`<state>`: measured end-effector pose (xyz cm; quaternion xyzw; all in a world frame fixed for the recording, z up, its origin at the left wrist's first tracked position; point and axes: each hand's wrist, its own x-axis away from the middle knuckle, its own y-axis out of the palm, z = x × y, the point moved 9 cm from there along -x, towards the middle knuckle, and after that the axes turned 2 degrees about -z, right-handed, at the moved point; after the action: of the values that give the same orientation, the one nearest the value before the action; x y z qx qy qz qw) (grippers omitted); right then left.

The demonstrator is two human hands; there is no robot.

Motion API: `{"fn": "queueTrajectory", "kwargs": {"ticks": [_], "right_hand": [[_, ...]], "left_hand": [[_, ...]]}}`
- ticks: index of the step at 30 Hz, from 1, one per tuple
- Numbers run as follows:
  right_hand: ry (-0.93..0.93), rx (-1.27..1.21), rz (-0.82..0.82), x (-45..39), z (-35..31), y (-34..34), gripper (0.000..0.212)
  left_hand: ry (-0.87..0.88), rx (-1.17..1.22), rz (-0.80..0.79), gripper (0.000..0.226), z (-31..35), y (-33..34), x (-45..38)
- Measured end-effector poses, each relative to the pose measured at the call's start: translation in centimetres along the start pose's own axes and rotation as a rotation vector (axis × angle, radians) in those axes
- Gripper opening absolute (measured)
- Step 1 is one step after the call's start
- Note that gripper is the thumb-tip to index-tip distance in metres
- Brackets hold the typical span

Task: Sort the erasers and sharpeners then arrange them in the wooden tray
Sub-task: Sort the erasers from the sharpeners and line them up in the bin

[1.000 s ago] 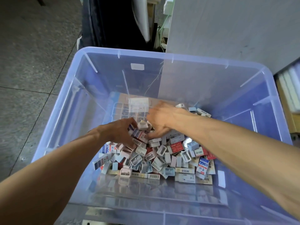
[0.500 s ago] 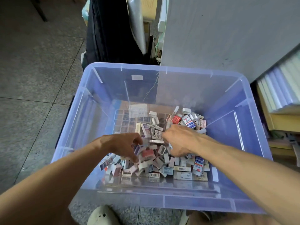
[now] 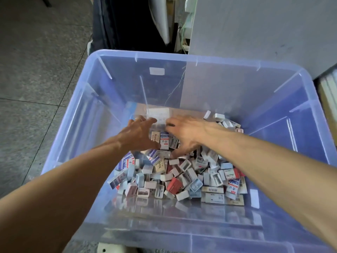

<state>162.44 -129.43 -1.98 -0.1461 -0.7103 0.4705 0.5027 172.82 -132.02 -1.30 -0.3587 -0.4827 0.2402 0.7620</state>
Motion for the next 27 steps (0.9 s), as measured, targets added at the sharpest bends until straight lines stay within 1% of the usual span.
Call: {"fn": "queueTrajectory", "kwargs": {"ticks": [1, 2, 3, 4, 5, 6, 9, 12, 13, 15, 17, 20, 23, 25, 27], "right_hand": [[0.014, -0.010, -0.020, -0.2, 0.2, 0.5, 0.095], [0.030, -0.057, -0.045, -0.2, 0.5, 1.0, 0.092], [0.038, -0.142, -0.070, 0.0, 0.7, 1.3, 0.083], [0.039, -0.231, -0.091, 0.3, 0.7, 1.6, 0.069], [0.038, -0.291, -0.090, 0.5, 0.8, 1.7, 0.053], [0.039, -0.316, -0.069, 0.6, 0.9, 1.6, 0.042], [0.098, -0.396, -0.040, 0.9, 1.3, 1.5, 0.033], [0.159, -0.503, -0.005, 1.3, 1.8, 1.4, 0.022], [0.170, -0.505, 0.009, 1.5, 1.7, 1.5, 0.022], [0.181, -0.519, -0.003, 1.9, 1.2, 1.8, 0.030], [0.170, -0.488, -0.034, 2.5, 0.3, 2.5, 0.039], [0.167, -0.426, -0.021, 3.9, -0.2, 2.8, 0.069], [0.128, -0.434, -0.023, 4.7, -1.0, 2.9, 0.087], [0.130, -0.456, -0.019, 4.9, -1.2, 2.6, 0.088], [0.152, -0.540, -0.036, 5.0, -0.9, 2.5, 0.075]], "left_hand": [[0.011, -0.012, -0.034, 0.090, 0.2, 0.4, -0.2], [0.037, -0.019, -0.052, 0.089, 0.5, 0.7, -0.4], [0.076, -0.019, -0.067, 0.084, 1.1, 0.9, -0.4], [0.120, -0.001, -0.093, 0.078, 1.7, 1.2, -0.5], [0.153, 0.045, -0.126, 0.073, 2.1, 1.6, -0.6], [0.163, 0.115, -0.159, 0.071, 2.3, 2.1, -0.7], [0.147, 0.300, -0.221, 0.068, 2.3, 2.6, -1.0], [0.167, 0.341, -0.216, 0.051, 2.4, 2.1, -1.2], [0.179, 0.325, -0.201, 0.044, 2.6, 1.9, -1.1], [0.201, 0.330, -0.200, 0.031, 2.8, 2.2, -0.9], [0.217, 0.388, -0.226, 0.026, 2.9, 2.8, -0.4], [0.249, 0.378, -0.197, 0.024, 2.9, 2.7, 0.1], [0.273, 0.313, -0.151, 0.020, 2.8, 2.3, 0.3], [0.259, 0.331, -0.151, 0.021, 2.5, 2.3, 0.5], [0.222, 0.344, -0.104, 0.019, 1.7, 1.7, 0.4]]}}
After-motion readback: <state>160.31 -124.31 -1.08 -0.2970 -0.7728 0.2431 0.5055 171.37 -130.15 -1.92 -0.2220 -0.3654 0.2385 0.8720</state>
